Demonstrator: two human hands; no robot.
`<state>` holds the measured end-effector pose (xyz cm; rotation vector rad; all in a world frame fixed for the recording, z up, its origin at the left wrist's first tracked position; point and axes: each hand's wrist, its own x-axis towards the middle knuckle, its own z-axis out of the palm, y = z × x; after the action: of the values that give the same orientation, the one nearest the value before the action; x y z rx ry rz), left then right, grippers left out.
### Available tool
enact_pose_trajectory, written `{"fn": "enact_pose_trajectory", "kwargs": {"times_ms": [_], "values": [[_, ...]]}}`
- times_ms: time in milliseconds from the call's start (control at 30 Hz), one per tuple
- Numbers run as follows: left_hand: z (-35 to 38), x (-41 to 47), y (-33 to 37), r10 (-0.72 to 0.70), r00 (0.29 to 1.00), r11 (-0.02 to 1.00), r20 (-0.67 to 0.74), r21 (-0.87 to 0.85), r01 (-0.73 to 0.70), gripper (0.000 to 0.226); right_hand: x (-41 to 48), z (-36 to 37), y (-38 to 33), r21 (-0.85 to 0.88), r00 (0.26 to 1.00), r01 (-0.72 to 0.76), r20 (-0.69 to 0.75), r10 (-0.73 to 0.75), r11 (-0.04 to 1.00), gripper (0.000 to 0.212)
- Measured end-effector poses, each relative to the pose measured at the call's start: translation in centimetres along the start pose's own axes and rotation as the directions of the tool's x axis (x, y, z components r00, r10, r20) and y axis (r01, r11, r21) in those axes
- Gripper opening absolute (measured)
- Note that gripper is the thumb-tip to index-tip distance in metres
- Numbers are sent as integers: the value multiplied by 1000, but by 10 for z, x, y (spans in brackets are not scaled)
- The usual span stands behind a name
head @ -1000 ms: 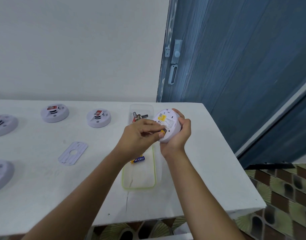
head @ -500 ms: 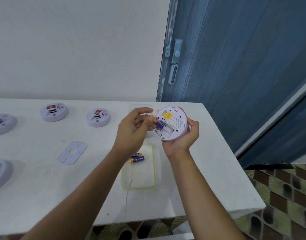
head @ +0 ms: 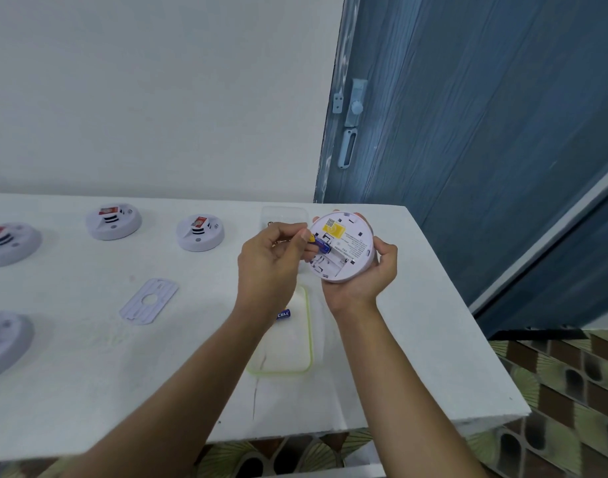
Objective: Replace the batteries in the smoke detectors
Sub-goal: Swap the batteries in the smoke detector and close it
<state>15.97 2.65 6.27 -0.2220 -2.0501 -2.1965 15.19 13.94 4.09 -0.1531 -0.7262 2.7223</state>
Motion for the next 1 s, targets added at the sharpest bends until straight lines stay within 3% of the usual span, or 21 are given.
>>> {"fn": "enact_pose_trajectory", "kwargs": {"times_ms": [233,500,767,1000], "values": [[3,6,6,-197,980,970,-19,-151,191,10,-3,-1,1,-12,998,64,-22,-64,998,43],[6,3,0,-238,971,964,20,-118,239,10,-4,1,4,-68,992,107,-61,-111,992,41],[10,-2,-3,-89,995,987,-33,132,93,9,-3,3,9,-62,990,128,-47,-131,990,40],[15,-7,-4,117,991,928,-66,364,-85,12,0,8,14,-28,993,102,-47,-104,994,40]]}}
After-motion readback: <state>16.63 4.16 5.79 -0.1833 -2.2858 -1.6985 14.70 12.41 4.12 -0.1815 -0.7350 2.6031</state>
